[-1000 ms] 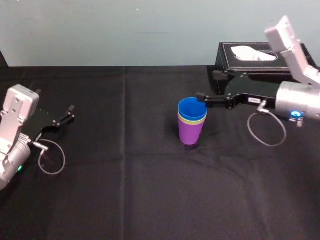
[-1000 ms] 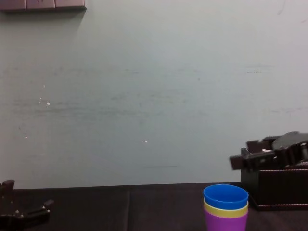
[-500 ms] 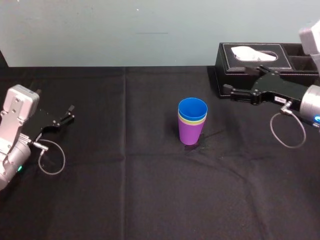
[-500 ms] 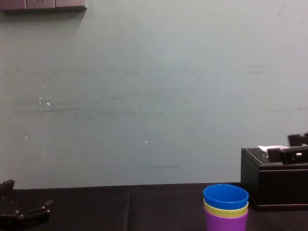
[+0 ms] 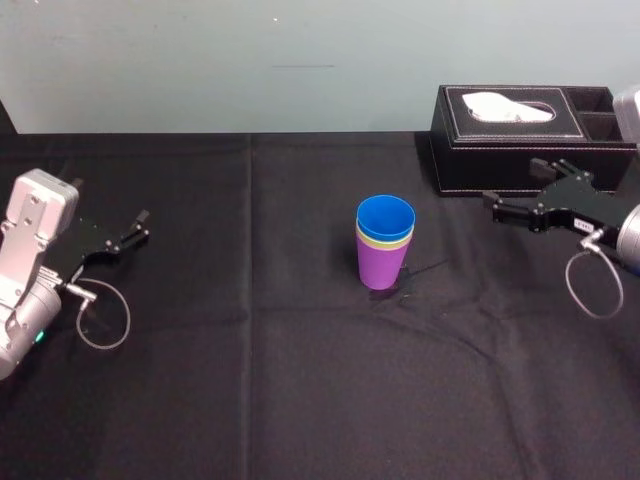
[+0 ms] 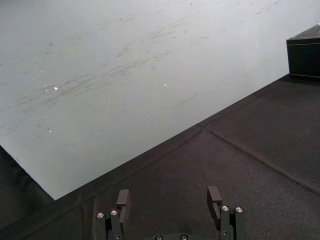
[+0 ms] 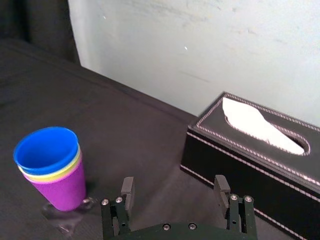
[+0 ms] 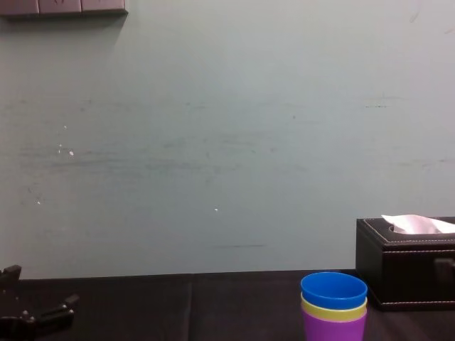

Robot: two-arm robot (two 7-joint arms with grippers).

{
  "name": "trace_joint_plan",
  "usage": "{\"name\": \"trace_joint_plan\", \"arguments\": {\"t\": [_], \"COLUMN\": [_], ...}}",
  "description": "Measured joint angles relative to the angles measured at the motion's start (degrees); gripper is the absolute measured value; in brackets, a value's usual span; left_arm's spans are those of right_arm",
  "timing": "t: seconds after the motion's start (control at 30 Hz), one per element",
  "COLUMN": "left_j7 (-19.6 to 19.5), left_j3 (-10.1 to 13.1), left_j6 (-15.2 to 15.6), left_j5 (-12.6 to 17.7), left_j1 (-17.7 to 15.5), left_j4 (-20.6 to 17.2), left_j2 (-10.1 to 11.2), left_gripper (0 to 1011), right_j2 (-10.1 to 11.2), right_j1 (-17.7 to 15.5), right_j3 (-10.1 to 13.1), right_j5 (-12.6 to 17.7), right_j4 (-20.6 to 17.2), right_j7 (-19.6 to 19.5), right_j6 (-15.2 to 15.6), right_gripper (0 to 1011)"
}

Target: Stack the three plastic cups sequentially using one hand.

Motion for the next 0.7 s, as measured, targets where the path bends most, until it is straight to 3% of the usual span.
{"name": "trace_joint_plan", "arguments": {"t": [0.23,0.7], "left_j7": [0.0,0.0], "left_j3": [0.0,0.0], "left_j6": [0.0,0.0], "left_j5": [0.0,0.0], "left_j1": [0.0,0.0], "left_j4": [0.0,0.0], "left_j2": [0.0,0.0], "left_gripper": [1011,1011], "right_j2": [-1.0,-0.8], "right_j1": [-0.5,-0.4], "right_j3": [0.1,0.1], "right_j5": [-1.4,-1.2], "right_j4": [2.3,1.9], "right_j7": [-0.5,-0.4], "right_j6": [0.3,0.3], "right_gripper": [1004,1004]}}
